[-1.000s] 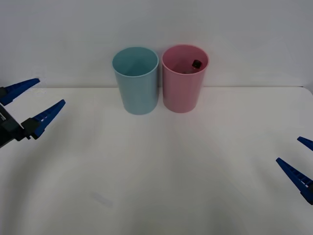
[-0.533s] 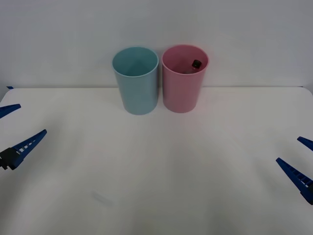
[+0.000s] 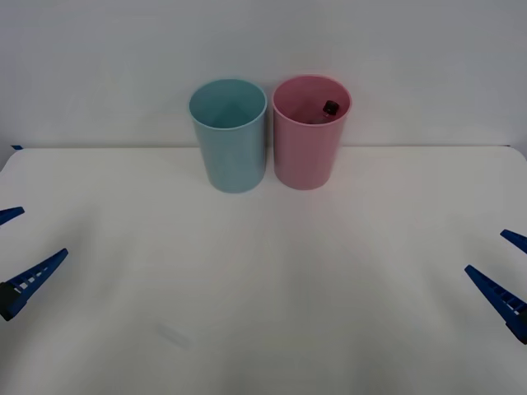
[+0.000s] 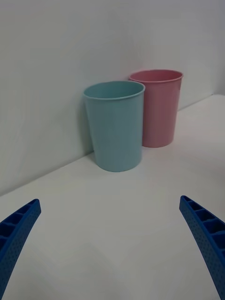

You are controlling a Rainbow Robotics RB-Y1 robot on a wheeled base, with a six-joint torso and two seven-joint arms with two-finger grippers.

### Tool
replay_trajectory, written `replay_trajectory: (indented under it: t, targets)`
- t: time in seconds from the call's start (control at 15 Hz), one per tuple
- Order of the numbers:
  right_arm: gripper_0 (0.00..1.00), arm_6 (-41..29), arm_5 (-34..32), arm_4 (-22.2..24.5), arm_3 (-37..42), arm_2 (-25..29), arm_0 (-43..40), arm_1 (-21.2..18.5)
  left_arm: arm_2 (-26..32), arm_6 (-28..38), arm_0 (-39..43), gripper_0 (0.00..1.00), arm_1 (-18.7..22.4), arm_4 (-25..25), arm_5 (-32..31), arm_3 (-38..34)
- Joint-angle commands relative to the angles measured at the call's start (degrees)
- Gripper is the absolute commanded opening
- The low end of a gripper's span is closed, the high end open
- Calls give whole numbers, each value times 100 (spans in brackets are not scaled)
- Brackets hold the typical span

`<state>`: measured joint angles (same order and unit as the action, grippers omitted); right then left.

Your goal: Grasp the object on the table and drop it into the matching bin: aluminum can to the light blue bin, PET bottle to the pink bin.

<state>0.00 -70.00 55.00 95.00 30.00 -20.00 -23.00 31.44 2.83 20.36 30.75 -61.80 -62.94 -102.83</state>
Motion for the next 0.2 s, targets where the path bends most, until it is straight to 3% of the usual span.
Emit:
replay_trajectory:
  t: [0.07, 0.2]
  targets:
    - [100, 0, 0, 0, 0, 0, 0, 0, -32, -11, 55, 100, 1, 27, 19, 0]
    - [100, 0, 0, 0, 0, 0, 0, 0, -32, -11, 55, 100, 1, 27, 19, 0]
